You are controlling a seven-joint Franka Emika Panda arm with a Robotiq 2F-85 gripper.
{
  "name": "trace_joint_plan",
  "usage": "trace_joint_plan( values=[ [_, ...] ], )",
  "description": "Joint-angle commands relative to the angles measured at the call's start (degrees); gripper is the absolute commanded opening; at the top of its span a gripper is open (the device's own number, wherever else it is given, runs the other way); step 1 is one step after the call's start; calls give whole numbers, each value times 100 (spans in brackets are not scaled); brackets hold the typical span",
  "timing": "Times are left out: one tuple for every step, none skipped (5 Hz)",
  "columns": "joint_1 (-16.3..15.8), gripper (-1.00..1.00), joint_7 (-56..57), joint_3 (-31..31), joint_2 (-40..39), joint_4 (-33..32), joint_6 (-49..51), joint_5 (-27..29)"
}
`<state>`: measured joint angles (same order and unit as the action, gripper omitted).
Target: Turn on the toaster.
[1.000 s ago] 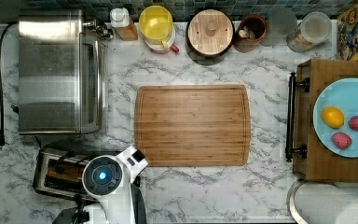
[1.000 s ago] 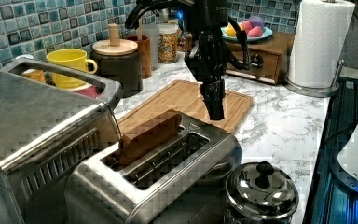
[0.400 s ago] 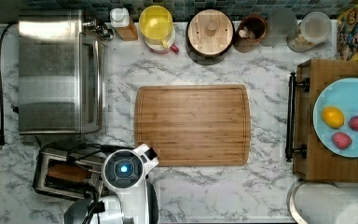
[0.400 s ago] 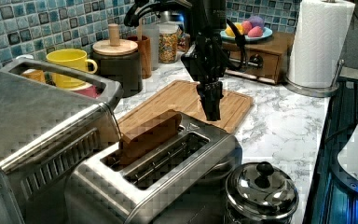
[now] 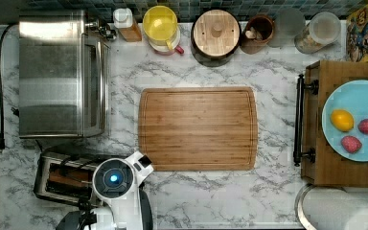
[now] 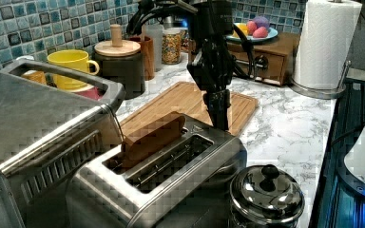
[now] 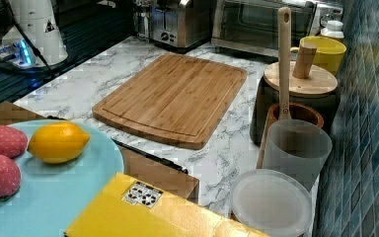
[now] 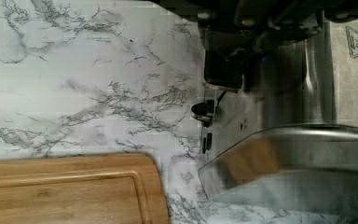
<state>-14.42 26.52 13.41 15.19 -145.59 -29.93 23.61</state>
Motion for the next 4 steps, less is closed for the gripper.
trace_joint_plan(
  values=[
    [467,-100,-594,-58,-962,-186,-516,-158],
    [551,-100,-359,-366,-1093,-308,-726,237],
    [473,-100,263,-519,-1691,-187,-613,440],
    [254,-100,537,-455,-2522,-11,-856,448]
  ],
)
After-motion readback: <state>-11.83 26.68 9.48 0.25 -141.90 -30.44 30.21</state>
